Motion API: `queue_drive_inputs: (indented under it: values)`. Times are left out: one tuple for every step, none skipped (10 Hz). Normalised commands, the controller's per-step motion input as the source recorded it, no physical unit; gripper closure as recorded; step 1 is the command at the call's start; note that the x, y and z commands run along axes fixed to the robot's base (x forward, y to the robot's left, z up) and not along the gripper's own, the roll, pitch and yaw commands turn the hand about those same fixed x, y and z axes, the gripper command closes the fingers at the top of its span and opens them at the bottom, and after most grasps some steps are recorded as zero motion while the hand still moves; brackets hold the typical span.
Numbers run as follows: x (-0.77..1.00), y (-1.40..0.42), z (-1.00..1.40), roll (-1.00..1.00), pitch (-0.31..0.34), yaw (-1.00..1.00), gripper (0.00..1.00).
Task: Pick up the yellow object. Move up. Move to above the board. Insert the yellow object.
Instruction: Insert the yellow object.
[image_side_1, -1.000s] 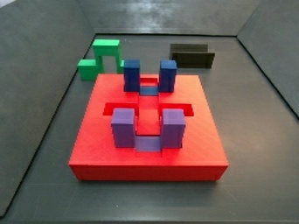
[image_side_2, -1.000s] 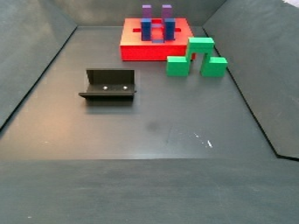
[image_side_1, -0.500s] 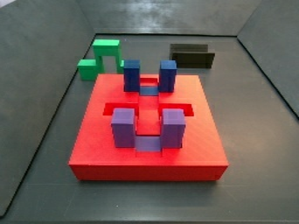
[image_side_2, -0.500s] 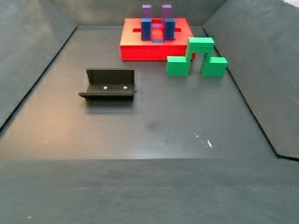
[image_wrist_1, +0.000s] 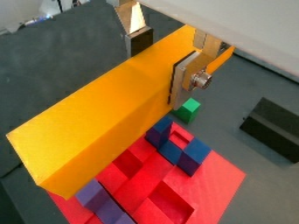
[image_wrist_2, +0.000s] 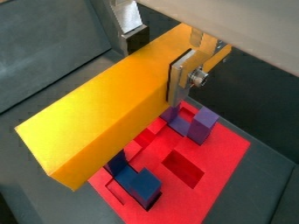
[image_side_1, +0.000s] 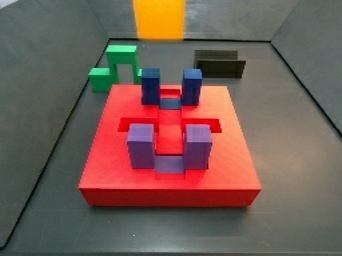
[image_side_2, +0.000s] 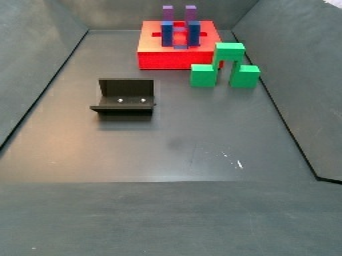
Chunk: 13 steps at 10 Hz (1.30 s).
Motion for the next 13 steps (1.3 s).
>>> queue_drive_inputs:
  values:
    - [0.09, 0.00, -0.41, 0.00, -0.027, 0.07, 1.00]
    - [0.08, 0.00, -0.40, 0.00, -0.024, 0.08, 1.00]
    - [0.06, 0.00, -0.39, 0.00, -0.034, 0.07, 1.00]
    - [0.07, 0.00, -0.40, 0.00, -0.030, 0.07, 1.00]
    - [0.08, 0.00, -0.41, 0.00, -0.027, 0.10, 1.00]
    - [0.02, 0.00, -0.32, 0.00, -0.021, 0.12, 1.00]
    - [0.00, 0.00, -0.11, 0.00, 0.000, 0.08, 1.00]
    - [0.00, 0.00, -0.20, 0.00, -0.011, 0.08, 1.00]
    - [0.04, -0.01, -0.37, 0.00, -0.054, 0.12, 1.00]
    - [0.08, -0.09, -0.46, 0.03, -0.036, 0.13, 1.00]
    - [0.08, -0.08, -0.36, 0.06, 0.000, 0.11, 1.00]
    - [0.13, -0.07, -0.16, 0.08, 0.000, 0.01, 1.00]
    - [0.06, -0.03, -0.09, 0.05, 0.000, 0.00, 1.00]
